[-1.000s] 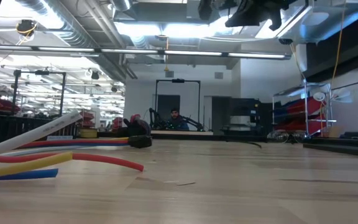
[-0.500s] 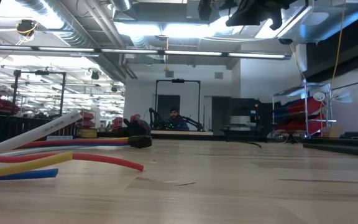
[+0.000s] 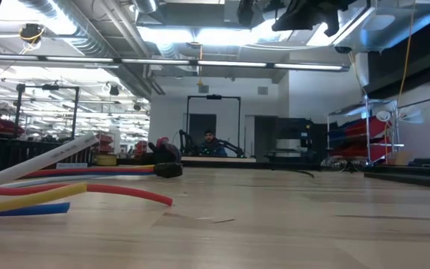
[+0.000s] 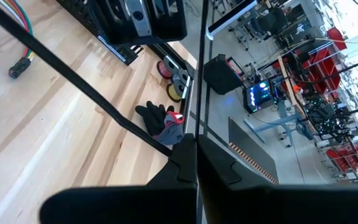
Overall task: Ziptie cables
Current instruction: Wrap the cable wires with the black zip tie
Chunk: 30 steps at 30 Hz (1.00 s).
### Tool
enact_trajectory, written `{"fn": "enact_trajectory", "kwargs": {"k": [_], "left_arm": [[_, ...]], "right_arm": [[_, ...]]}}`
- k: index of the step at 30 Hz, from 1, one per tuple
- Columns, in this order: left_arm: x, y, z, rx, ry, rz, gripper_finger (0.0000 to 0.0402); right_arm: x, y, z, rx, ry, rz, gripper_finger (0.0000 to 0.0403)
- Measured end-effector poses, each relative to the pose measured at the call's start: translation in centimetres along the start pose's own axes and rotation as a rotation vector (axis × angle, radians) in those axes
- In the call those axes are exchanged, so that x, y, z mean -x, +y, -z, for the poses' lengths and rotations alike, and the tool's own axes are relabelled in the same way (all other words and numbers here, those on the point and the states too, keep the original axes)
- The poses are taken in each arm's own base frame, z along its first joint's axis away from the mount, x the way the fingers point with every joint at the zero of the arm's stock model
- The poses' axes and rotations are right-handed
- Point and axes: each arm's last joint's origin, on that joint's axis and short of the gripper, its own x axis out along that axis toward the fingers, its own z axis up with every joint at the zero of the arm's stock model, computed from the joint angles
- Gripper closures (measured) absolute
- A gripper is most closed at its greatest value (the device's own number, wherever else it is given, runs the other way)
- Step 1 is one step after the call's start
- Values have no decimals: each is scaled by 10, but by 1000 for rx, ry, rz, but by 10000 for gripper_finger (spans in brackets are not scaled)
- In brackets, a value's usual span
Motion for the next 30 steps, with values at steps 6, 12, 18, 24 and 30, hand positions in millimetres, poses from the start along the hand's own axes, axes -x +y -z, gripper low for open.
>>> {"fn": "enact_trajectory", "kwargs": {"k": [6,12,18,24,30], "left_arm": [[0,0,0,-1,1,-3,401],[-1,3,-2,3,-1,-12,401],[-2,7,-4,24,-9,-19,401],[-2,7,-4,34,-12,-21,401],[-2,5,-7,64,-36,-7,401]], "right_arm": [[0,0,0,1,-1,-1,403],[0,0,0,39,-14,-9,403],[0,-1,-1,92,-23,2,403],[6,-6,-6,176,-61,69,403],[11,-10,-10,278,-79,117,403]]}}
